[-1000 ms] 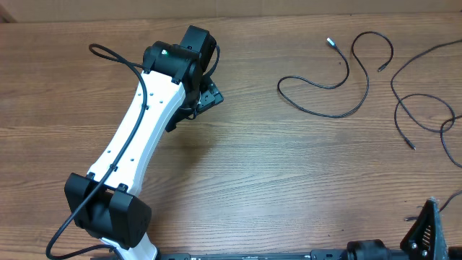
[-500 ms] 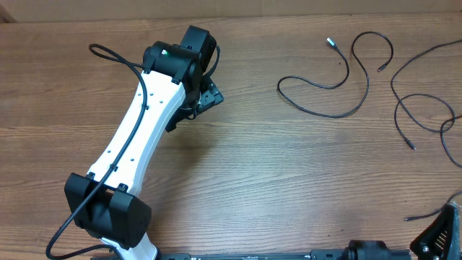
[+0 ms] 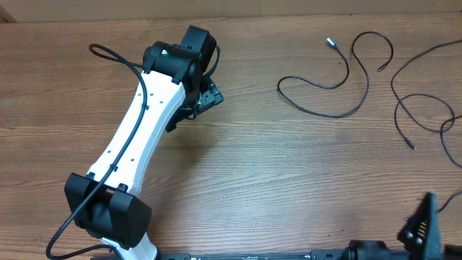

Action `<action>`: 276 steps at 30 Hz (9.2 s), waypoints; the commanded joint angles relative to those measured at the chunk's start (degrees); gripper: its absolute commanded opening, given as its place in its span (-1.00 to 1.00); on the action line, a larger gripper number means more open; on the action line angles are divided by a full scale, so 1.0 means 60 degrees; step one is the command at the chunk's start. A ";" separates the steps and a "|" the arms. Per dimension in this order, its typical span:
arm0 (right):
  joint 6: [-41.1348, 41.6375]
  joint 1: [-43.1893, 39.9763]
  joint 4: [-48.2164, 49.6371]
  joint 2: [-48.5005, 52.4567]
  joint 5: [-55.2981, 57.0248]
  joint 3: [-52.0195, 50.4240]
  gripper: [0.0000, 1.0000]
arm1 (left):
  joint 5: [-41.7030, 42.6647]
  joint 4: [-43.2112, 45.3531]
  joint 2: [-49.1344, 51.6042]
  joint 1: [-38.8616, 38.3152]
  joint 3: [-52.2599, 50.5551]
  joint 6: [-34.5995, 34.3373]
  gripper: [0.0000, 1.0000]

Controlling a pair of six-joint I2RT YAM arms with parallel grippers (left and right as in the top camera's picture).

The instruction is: Untangle cables

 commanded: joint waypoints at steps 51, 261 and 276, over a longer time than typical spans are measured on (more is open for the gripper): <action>-0.0036 0.0361 0.8845 -0.0084 -0.0106 -0.7639 1.00 | -0.0124 0.0004 -0.0055 -0.0007 0.0004 0.0073 0.99; -0.0036 0.1224 0.5963 -0.0095 -0.0109 -0.9118 1.00 | 0.0874 1.2943 -1.7405 0.3668 -1.7260 0.8229 0.99; -0.0036 0.1224 0.5963 -0.0095 -0.0109 -0.9118 1.00 | 0.0874 1.2943 -1.7391 0.3683 -1.7260 0.8229 0.99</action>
